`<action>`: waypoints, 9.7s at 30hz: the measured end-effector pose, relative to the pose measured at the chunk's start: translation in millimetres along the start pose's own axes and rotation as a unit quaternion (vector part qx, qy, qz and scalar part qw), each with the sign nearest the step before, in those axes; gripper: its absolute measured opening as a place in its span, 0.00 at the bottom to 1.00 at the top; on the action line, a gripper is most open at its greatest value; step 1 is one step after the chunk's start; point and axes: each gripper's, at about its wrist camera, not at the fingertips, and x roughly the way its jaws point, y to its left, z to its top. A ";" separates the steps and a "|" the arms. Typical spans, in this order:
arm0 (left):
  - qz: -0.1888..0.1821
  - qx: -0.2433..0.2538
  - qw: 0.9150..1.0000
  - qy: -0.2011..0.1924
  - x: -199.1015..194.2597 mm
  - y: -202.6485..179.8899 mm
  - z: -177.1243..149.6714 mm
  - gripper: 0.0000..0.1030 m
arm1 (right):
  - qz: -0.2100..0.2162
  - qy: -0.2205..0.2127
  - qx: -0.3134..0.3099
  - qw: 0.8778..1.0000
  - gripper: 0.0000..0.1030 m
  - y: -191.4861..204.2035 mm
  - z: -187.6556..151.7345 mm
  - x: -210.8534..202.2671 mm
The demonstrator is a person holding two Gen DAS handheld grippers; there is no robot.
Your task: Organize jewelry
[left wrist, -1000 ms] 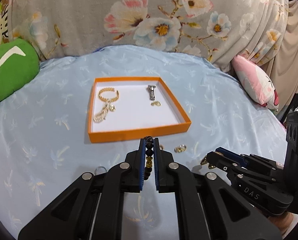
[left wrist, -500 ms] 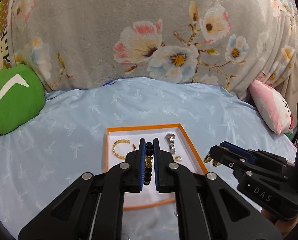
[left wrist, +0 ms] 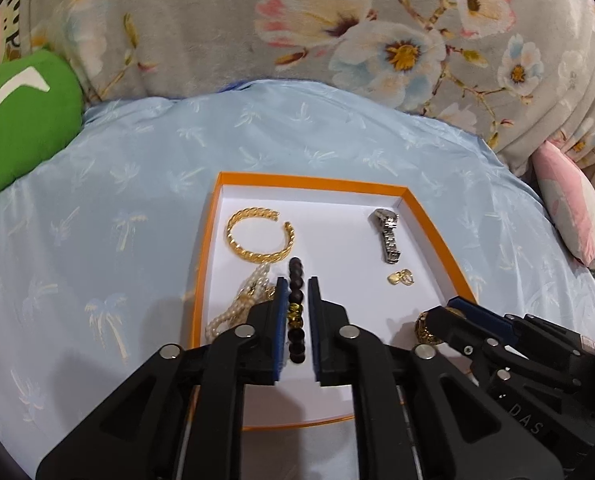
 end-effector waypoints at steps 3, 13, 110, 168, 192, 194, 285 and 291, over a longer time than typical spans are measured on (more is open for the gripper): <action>0.018 -0.007 1.000 -0.013 -3.6 4.0 -0.2 0.46 | -0.005 -0.012 0.000 1.000 0.28 0.2 0.8 -5.1; 0.028 -0.023 0.999 -0.034 -32.4 19.2 -11.8 0.46 | -0.017 -0.034 0.010 0.999 0.28 -10.7 -9.1 -35.2; 0.006 0.002 1.000 0.018 -80.1 0.0 -81.1 0.05 | -0.056 0.054 -0.034 0.996 0.25 12.6 -71.6 -27.5; -0.005 0.013 1.000 0.013 33.7 -23.5 36.9 0.05 | 0.004 0.001 -0.015 1.000 0.05 1.8 42.0 23.5; 0.005 -0.018 1.000 0.011 46.1 -10.6 26.2 0.47 | -0.028 0.003 -0.014 0.999 0.08 -10.3 28.5 40.9; 0.009 -0.018 1.000 0.007 44.2 -9.5 26.4 0.47 | -0.029 -0.002 -0.013 0.999 0.08 -11.0 30.0 38.3; 0.077 0.043 0.994 0.067 -20.7 -82.5 -82.9 0.37 | -0.040 0.038 0.024 0.998 0.18 -19.1 -122.1 -86.9; 0.088 0.056 0.992 0.069 -18.8 -86.4 -82.4 0.32 | -0.039 0.038 0.025 0.998 0.18 -19.2 -121.6 -86.5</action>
